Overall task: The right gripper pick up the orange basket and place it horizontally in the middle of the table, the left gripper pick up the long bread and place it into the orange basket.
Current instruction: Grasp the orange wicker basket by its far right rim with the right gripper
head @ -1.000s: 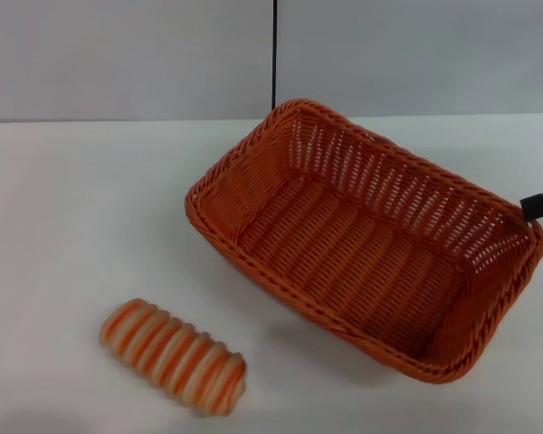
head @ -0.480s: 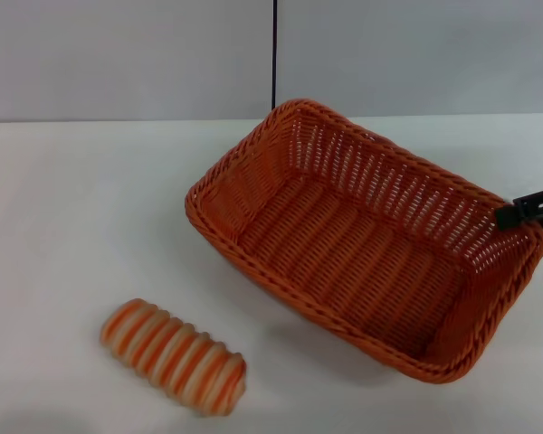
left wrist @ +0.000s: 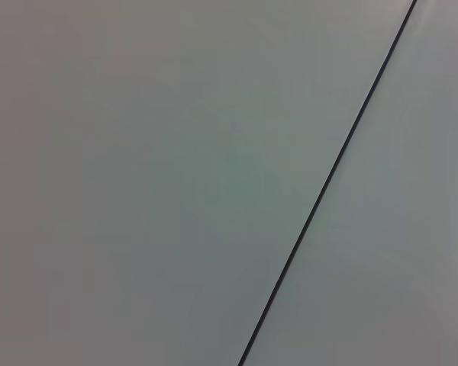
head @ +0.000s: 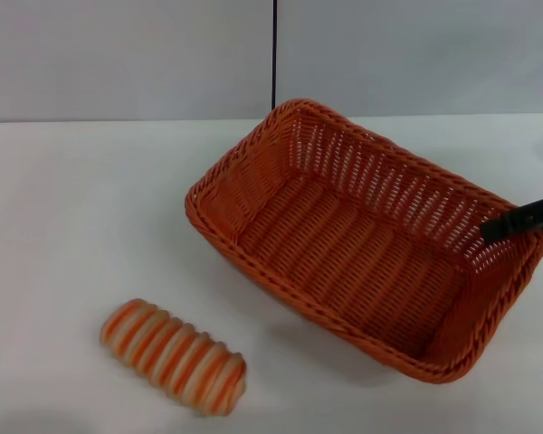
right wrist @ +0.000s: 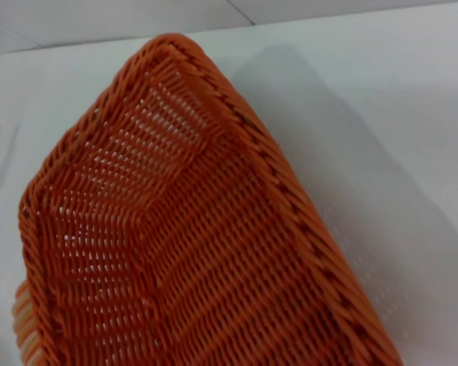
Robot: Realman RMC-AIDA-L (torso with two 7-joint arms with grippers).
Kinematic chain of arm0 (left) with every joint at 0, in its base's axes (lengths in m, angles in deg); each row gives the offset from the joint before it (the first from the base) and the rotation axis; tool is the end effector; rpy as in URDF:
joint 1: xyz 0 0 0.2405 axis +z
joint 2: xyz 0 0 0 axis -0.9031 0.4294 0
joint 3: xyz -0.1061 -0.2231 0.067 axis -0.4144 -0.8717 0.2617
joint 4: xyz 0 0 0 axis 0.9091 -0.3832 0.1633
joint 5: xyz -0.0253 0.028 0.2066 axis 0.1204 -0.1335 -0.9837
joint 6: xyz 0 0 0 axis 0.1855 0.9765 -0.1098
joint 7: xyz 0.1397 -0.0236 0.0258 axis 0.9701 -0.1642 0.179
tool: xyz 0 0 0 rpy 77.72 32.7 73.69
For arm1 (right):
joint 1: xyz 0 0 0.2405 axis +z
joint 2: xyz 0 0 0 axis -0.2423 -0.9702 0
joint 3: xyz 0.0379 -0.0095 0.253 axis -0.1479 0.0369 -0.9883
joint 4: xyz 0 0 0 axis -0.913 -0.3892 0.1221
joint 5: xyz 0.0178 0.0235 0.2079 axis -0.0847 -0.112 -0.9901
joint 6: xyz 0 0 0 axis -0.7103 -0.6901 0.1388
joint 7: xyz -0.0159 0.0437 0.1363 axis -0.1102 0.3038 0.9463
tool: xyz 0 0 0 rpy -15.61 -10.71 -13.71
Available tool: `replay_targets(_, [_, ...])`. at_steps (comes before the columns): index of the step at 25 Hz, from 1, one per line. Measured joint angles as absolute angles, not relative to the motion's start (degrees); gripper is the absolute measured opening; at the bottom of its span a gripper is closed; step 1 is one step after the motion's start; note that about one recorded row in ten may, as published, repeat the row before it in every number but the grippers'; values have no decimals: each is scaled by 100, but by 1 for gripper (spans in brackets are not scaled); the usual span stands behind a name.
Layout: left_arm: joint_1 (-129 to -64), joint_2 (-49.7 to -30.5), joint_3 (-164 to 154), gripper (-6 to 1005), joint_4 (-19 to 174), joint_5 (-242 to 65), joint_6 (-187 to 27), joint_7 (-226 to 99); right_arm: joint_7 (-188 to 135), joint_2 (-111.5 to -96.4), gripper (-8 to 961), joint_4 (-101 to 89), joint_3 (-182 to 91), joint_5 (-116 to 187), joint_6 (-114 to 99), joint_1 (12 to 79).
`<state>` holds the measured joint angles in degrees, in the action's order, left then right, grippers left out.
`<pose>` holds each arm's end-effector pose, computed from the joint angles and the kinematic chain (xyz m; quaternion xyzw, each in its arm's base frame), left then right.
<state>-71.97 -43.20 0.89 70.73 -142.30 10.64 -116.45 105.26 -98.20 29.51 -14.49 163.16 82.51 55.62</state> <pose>-0.3900 0.1949 0.0901 -0.5180 -0.2960 -0.5362 0.5971 0.2743 0.3601 0.0728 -0.8215 0.5682 0.0059 0.0472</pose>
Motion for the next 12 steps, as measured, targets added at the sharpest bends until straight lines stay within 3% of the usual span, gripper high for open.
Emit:
replay_targets(9, [-7254, -4320, 89, 797, 7073, -14230, 977, -11645, 10435, -9946, 784, 3076, -1172, 16316, 8153, 5523])
replay_targets(12, [-7266, -4320, 89, 796, 7073, -14230, 967, -11644, 10424, -9966, 677, 3109, -1139, 16316, 8131, 5513])
